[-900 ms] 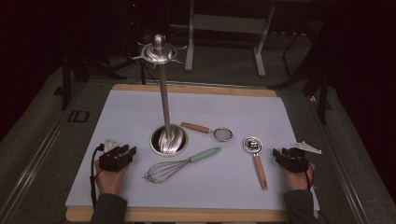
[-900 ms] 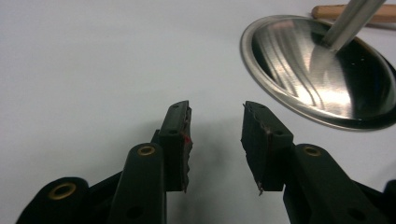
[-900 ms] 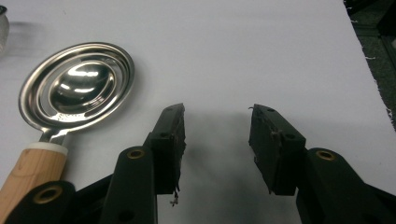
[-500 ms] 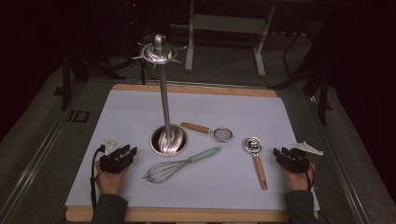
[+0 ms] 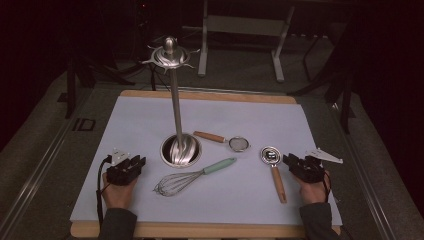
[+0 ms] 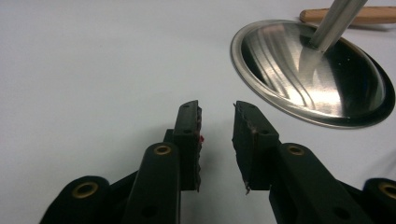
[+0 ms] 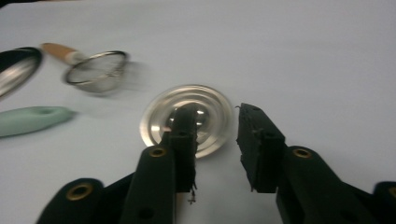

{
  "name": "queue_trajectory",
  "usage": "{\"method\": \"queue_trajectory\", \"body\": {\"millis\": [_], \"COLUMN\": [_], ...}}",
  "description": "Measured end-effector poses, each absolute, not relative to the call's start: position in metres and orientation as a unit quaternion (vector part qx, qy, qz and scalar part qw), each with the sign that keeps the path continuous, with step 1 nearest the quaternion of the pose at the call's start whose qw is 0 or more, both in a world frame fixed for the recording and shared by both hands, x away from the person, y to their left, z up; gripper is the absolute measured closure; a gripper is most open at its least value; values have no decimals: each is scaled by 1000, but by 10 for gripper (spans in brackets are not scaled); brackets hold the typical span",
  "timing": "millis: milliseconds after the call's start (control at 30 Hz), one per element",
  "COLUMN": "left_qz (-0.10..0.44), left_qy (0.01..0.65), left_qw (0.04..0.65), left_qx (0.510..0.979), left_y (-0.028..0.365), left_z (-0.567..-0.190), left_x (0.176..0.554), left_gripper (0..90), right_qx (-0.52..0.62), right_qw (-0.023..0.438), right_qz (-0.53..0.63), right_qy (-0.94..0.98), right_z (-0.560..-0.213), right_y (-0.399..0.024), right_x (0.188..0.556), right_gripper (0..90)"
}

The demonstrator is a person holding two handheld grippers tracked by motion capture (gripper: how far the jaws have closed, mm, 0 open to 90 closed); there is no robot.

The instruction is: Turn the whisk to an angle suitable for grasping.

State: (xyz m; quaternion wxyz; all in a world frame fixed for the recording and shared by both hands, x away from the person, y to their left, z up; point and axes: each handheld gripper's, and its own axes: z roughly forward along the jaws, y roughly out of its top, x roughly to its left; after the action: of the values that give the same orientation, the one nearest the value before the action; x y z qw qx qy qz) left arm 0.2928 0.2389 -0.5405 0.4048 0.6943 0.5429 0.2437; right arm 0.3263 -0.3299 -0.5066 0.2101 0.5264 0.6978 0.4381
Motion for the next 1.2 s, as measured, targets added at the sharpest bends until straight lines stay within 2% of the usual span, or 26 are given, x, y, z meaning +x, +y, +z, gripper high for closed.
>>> {"method": "queue_trajectory", "body": {"millis": [200,333,433,500,633,800,1200], "left_qz": [251,252,250,251,254,255,256], "left_qy": [538,537,538,538,537,533,530], "left_qw": [408,411,411,411,408,410,416], "left_qx": [693,692,692,692,693,695,693], "left_y": [238,239,239,239,238,238,238], "left_z": [-540,-540,-540,-540,-540,-540,-540], "left_x": [291,290,291,291,290,290,289], "left_gripper": [835,897,900,899,878,871,881], "right_qx": [503,487,476,462,445,423,402], "right_qw": [206,195,195,192,195,160,157], "right_qz": [431,423,413,397,379,351,309], "right_qy": [720,739,751,769,788,820,848], "right_z": [-496,-494,-494,-496,-497,-508,-524], "right_y": [-302,-280,-268,-251,-234,-202,-164], "right_x": [322,318,317,317,322,340,357], "right_gripper": [715,754,805,900,900,900,900]}}
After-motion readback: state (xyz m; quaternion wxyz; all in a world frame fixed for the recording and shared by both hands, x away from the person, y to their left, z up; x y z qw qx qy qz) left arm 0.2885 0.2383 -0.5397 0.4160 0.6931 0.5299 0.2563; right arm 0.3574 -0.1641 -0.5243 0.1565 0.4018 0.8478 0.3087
